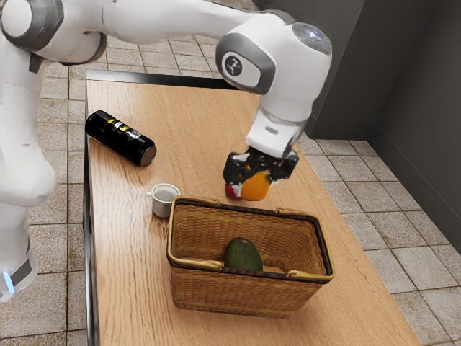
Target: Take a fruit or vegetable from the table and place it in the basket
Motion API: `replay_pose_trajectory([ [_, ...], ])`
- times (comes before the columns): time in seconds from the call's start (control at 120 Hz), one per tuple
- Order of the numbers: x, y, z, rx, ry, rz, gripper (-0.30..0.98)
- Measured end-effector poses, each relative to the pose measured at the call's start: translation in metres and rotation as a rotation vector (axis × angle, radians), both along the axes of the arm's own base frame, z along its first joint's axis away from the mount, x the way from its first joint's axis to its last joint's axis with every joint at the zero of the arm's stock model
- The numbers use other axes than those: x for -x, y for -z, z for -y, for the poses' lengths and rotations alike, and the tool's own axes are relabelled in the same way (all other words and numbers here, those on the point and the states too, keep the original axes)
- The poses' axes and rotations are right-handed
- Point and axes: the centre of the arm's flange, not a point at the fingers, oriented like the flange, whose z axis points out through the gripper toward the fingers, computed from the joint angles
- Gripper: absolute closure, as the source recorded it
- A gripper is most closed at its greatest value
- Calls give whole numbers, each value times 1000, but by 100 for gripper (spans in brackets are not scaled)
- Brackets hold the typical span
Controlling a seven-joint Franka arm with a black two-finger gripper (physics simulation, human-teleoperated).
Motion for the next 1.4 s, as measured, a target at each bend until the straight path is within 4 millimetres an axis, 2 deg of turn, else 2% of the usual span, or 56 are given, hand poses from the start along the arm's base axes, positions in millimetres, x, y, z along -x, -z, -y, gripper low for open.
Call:
replay_pose_trajectory([
  [0.033, 13, 5, 30, -13, 44, -9, 36],
  [0.058, 20, 8, 46, -21, 64, -15, 36],
  [0.1, 27, 13, 59, -32, 73, -23, 37],
  [0.15, 31, 17, 65, -41, 67, -29, 37],
  [0.217, 30, 23, 67, -52, 44, -37, 36],
  [0.317, 12, 47, 73, -78, 2, -69, 37],
  [0.433, 7, 54, 76, -88, -28, -72, 36],
  [0.483, 4, 57, 73, -90, -46, -78, 24],
  [0.558, 1, 62, 71, -94, -69, -88, 14],
  [0.75, -4, 66, 63, -100, -118, -96, 4],
  [0.8, -16, 52, 43, -88, -164, -82, 4],
  [0.833, -29, 38, 18, -77, -216, -71, 3],
  [0.9, -51, -5, -70, -34, -365, -30, 2],
  [0.95, -62, -31, -149, -18, -486, 6, 1],
  [1.008, -75, -29, -226, -33, -589, 13, 1],
  [1.042, -80, -23, -255, -39, -616, 13, 1],
  [1.075, -86, -13, -274, -43, -625, 10, 1],
  [1.117, -97, 7, -288, -44, -613, -10, 1],
  [1.167, -112, 38, -290, -52, -584, -47, 0],
  [1.225, -125, 63, -269, -70, -527, -80, 0],
  [1.4, -133, 91, -215, -58, -379, -131, 0],
])
